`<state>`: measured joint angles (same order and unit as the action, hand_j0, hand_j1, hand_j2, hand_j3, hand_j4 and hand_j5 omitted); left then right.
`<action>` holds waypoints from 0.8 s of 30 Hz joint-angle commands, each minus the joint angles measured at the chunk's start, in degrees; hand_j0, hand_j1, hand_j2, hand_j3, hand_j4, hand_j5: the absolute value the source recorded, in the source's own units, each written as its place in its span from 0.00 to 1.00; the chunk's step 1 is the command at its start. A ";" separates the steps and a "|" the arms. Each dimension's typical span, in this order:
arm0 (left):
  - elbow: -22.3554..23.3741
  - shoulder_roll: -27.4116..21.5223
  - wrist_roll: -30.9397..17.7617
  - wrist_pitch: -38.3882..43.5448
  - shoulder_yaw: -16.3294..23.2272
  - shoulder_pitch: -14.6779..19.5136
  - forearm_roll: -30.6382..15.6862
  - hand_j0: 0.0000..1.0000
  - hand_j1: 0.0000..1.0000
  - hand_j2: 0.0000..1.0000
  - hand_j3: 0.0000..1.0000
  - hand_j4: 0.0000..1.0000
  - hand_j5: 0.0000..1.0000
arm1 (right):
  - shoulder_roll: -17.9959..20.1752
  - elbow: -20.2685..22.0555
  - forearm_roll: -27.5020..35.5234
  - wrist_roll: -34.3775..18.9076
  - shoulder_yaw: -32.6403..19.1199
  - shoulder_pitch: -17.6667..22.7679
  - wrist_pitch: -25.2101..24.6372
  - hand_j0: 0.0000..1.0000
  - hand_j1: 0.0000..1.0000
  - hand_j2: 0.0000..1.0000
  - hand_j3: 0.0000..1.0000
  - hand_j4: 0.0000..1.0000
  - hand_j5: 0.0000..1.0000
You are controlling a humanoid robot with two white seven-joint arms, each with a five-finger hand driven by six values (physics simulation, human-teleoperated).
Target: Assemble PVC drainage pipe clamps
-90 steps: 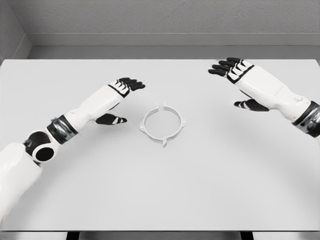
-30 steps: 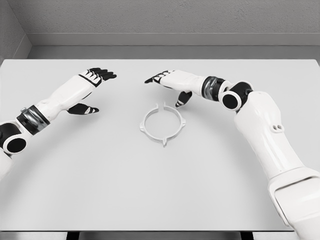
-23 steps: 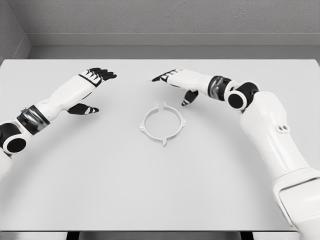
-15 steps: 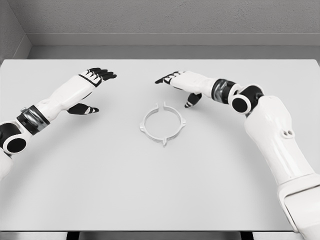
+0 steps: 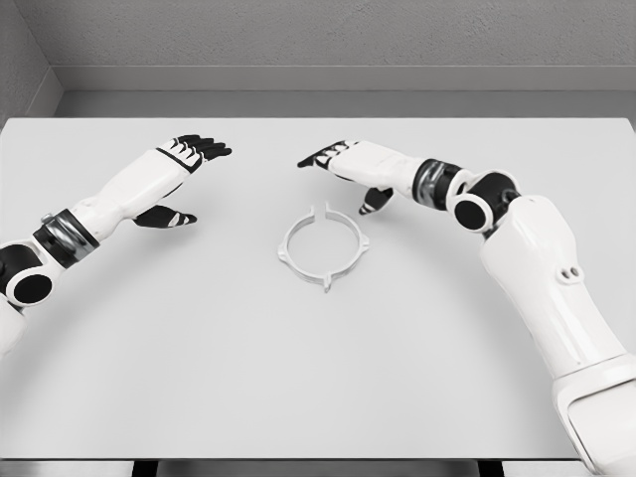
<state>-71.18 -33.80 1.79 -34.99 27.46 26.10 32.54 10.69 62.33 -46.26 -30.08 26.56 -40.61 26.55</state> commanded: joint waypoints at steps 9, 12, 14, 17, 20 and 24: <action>-0.01 -0.12 -0.04 -0.01 -0.13 0.00 -0.37 1.00 1.00 1.00 1.00 1.00 1.00 | -0.23 0.42 0.30 0.02 1.30 0.09 -0.71 1.00 1.00 1.00 1.00 1.00 1.00; -0.01 -0.12 0.05 -0.01 -0.13 0.00 -0.46 1.00 1.00 1.00 1.00 1.00 1.00 | -0.23 0.42 0.30 0.11 2.18 0.09 -1.77 1.00 1.00 1.00 1.00 1.00 1.00; -0.01 -0.12 0.05 -0.01 -0.13 0.00 -0.37 1.00 1.00 1.00 1.00 1.00 1.00 | -0.23 0.42 0.30 0.11 2.18 0.09 -1.85 1.00 1.00 1.00 1.00 1.00 1.00; -0.01 -0.12 0.05 -0.01 -0.04 0.09 -0.37 1.00 1.00 1.00 1.00 1.00 1.00 | -0.31 0.42 0.30 0.11 2.44 0.00 -1.85 1.00 1.00 1.00 1.00 1.00 1.00; -0.01 -0.12 0.05 -0.01 -0.04 0.09 -0.37 1.00 1.00 1.00 1.00 1.00 1.00 | -0.40 0.51 0.30 0.11 2.53 0.00 -1.85 1.00 1.00 1.00 1.00 1.00 1.00; -0.01 -0.12 0.05 -0.01 -0.13 0.09 -0.37 1.00 1.00 1.00 1.00 1.00 1.00 | -0.58 0.51 0.30 0.11 2.53 0.00 -1.94 1.00 1.00 1.00 1.00 1.00 1.00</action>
<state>-71.17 -33.89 1.81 -34.99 27.38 26.19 32.54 10.17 62.81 -46.24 -30.04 29.14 -40.61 24.71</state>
